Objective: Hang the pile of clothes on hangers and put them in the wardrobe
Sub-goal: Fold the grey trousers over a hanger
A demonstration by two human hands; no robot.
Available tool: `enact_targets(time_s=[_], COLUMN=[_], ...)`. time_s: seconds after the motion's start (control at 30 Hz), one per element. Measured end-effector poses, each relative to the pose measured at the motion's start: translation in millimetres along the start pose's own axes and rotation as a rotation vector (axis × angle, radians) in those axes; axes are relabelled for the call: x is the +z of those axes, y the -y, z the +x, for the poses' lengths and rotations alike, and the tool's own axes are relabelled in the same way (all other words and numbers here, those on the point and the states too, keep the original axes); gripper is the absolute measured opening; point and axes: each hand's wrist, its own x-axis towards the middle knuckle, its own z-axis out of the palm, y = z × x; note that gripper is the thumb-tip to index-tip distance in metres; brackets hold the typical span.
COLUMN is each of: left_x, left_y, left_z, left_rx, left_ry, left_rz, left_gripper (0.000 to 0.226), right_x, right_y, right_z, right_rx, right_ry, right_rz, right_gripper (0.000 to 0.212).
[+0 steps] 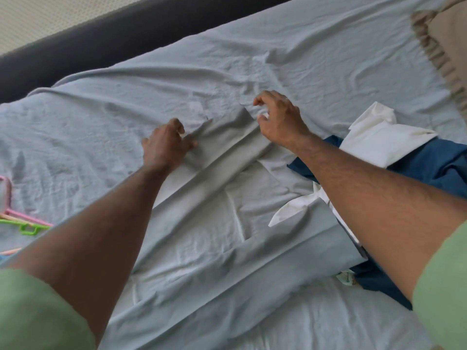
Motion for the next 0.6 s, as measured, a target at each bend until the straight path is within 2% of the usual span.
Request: enact_targets(time_s=[0.17, 0.27, 0.33, 0.4, 0.6], left_x=[-16.3, -23.6, -26.8, -29.5, -33.4], left_y=[68.9, 99.0, 108.2, 113.8, 124.5], left_z=[-29.4, -41.7, -48.6, -55.2, -97.9], left_rx=[-0.208, -0.277, -0.244, -0.193, -0.020], left_ry=[0.097, 0.137, 0.142, 0.115, -0.011], left_rz=[0.099, 0.093, 0.119, 0.127, -0.039], left_gripper=[0.030, 0.034, 0.028, 0.011, 0.013], right_x=[10.7, 19.1, 19.8, 17.2, -14.2], right_y=[41.3, 60.1, 68.1, 69.1, 52.1], right_z=[28.5, 34.7, 37.5, 37.4, -3.6], right_rx=[-0.178, -0.183, -0.189, -0.200, -0.137], right_ry=[0.305, 0.350, 0.300, 0.257, 0.085], right_rz=[-0.368, -0.607, -0.714, -0.779, -0.453], right_gripper=[0.058, 0.072, 0.061, 0.046, 0.023])
